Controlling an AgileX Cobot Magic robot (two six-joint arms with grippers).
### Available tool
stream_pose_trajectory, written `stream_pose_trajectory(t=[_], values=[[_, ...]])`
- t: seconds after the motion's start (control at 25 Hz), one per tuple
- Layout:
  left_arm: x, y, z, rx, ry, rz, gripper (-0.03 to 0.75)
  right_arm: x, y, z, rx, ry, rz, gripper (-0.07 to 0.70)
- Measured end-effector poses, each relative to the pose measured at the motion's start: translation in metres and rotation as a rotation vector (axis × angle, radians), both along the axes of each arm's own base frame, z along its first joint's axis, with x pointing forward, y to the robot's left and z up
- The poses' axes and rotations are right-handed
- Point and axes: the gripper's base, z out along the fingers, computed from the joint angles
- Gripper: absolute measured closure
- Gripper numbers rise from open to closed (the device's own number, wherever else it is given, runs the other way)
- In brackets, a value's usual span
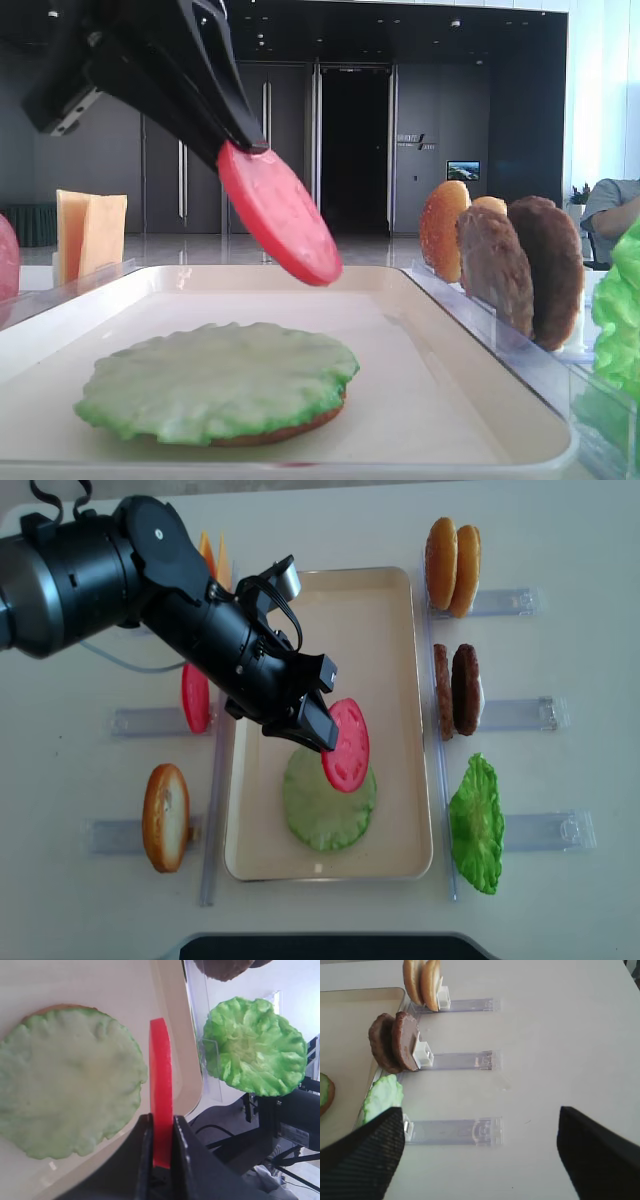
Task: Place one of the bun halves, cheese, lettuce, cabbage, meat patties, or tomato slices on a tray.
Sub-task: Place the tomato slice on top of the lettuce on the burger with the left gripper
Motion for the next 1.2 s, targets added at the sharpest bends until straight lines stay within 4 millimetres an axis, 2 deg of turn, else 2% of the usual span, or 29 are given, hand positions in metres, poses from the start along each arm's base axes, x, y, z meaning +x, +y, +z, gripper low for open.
stream_pose_trajectory(t=[0.24, 0.68, 1.0, 1.2], values=[[0.003, -0.004, -0.006, -0.042, -0.015, 0.001, 0.654, 0.000, 0.000, 0.000, 0.000, 0.000, 0.000, 0.043], [-0.016, 0.002, -0.032, -0.095, 0.016, 0.024, 0.654, 0.000, 0.000, 0.000, 0.000, 0.000, 0.000, 0.043], [-0.021, 0.022, -0.012, -0.125, -0.038, 0.087, 0.654, 0.000, 0.000, 0.000, 0.000, 0.000, 0.000, 0.043], [-0.033, 0.029, -0.025, -0.101, 0.021, 0.094, 0.654, 0.000, 0.000, 0.000, 0.000, 0.000, 0.000, 0.043]])
